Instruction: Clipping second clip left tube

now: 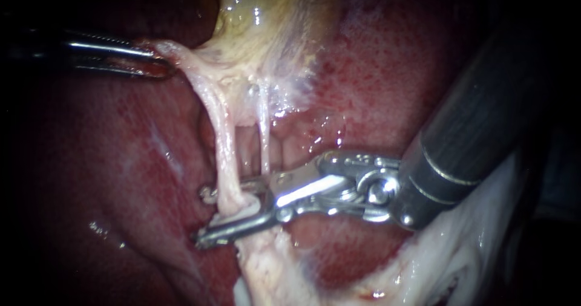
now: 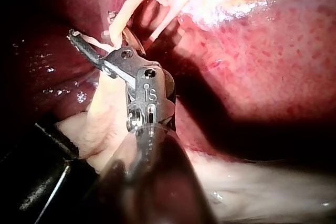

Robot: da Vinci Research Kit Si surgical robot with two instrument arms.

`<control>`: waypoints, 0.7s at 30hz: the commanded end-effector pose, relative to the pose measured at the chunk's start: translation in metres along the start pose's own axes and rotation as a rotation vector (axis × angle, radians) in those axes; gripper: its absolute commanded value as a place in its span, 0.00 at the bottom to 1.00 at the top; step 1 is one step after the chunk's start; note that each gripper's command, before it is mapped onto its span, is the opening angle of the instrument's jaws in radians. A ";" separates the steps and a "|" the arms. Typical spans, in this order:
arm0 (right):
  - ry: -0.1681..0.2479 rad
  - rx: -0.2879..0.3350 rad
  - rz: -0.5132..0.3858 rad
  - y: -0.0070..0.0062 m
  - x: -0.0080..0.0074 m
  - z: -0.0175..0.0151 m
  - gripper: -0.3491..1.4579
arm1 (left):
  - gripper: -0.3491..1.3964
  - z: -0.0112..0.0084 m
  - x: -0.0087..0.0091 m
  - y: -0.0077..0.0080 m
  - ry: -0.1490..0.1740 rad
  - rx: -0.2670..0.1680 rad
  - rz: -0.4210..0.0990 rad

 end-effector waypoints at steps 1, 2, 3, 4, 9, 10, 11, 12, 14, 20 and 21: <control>-0.007 0.010 0.003 -0.0004 0.0002 0.0000 0.47 | 0.00 0.0000 0.0000 0.0000 -0.001 0.000 0.000; -0.009 0.019 0.001 -0.0006 0.0002 0.0001 0.46 | 0.00 0.0000 0.0000 0.0000 -0.001 0.000 0.000; -0.011 0.028 -0.001 -0.0008 0.0003 0.0002 0.46 | 0.00 0.0000 0.0000 0.0000 -0.001 0.000 0.001; -0.014 0.039 0.002 -0.0010 0.0003 0.0003 0.46 | 0.00 0.0000 0.0000 0.0000 -0.001 0.000 0.001; -0.028 0.080 0.010 -0.0017 0.0003 0.0006 0.44 | 0.00 0.0000 0.0000 0.0000 -0.001 0.000 0.001; -0.033 0.089 0.009 -0.0017 0.0003 0.0006 0.43 | 0.00 0.0000 0.0000 0.0000 -0.001 0.000 0.001; -0.036 0.093 0.007 -0.0018 0.0003 0.0006 0.42 | 0.00 0.0000 0.0000 0.0000 -0.001 0.000 0.001; -0.038 0.097 0.006 -0.0018 0.0003 0.0005 0.41 | 0.00 0.0000 0.0000 0.0000 -0.001 0.000 0.001; -0.037 0.096 0.006 -0.0019 0.0004 0.0004 0.38 | 0.00 0.0000 0.0000 0.0000 -0.001 0.000 0.001; -0.036 0.098 0.021 -0.0021 0.0009 -0.0001 0.21 | 0.00 0.0001 0.0000 0.0000 -0.001 0.000 0.000; -0.036 0.098 0.027 -0.0021 0.0009 -0.0001 0.20 | 0.00 0.0001 0.0000 0.0000 -0.001 0.000 0.000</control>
